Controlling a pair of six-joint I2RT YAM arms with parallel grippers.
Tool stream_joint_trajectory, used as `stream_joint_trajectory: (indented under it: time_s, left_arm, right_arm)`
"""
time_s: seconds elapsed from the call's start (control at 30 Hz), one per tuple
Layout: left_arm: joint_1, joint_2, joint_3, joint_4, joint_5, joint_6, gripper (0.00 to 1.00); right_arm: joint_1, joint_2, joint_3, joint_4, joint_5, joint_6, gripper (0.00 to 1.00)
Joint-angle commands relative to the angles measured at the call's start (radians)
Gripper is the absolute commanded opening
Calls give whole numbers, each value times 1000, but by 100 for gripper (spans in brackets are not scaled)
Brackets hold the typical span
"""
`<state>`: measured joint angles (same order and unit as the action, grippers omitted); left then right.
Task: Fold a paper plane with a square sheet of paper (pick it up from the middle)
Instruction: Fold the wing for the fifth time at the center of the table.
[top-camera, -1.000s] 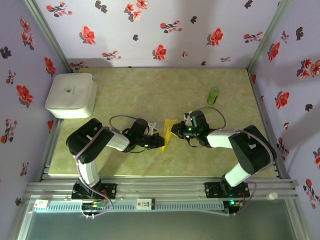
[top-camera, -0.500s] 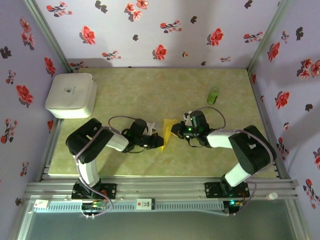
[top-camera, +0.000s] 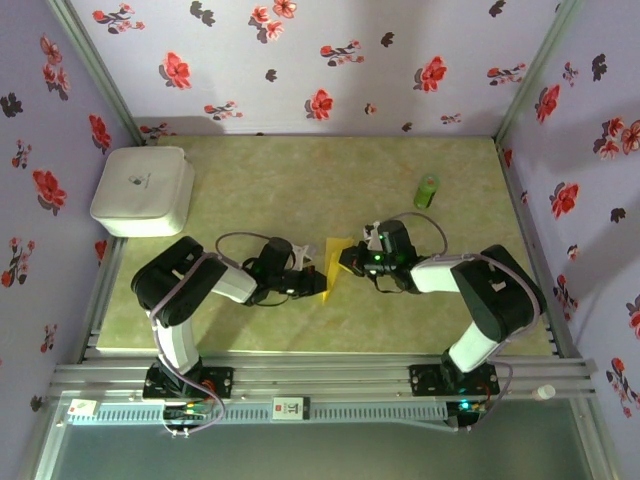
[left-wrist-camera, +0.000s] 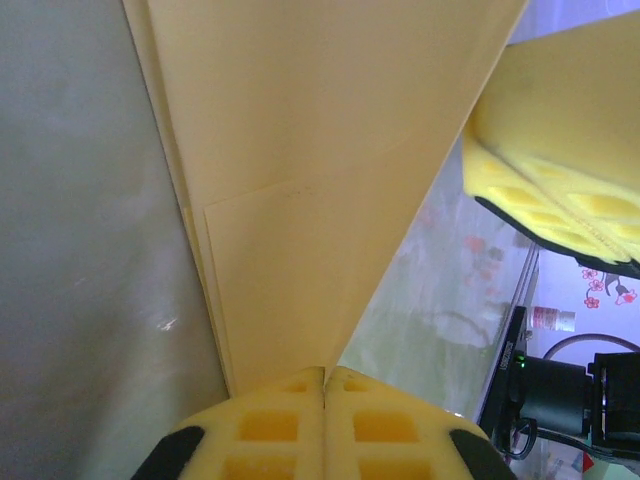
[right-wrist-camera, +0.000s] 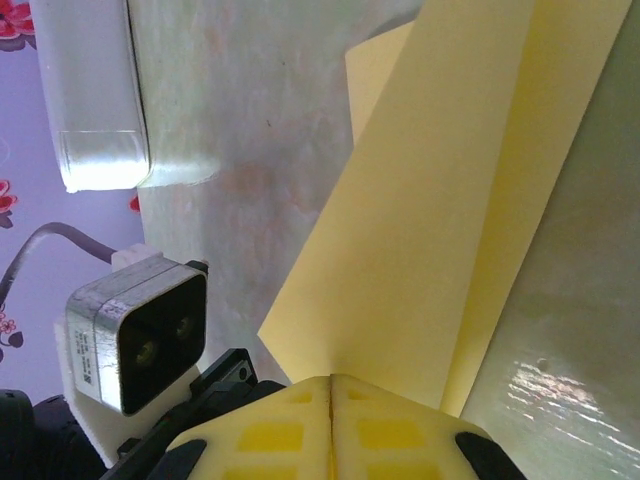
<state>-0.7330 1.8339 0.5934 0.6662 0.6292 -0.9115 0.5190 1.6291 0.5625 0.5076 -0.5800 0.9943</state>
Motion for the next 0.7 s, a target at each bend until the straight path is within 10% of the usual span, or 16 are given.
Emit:
stream_joint_trajectory:
  time_s: [0.0,0.67]
  left_arm:
    - [9,18,-16,9,11,-4,0]
    - [15,35,-36,76,10,-47,0]
  right_arm:
    - [6,-24,0,41,12,-17,8]
    - [6,-28,10,35,14,-17,8]
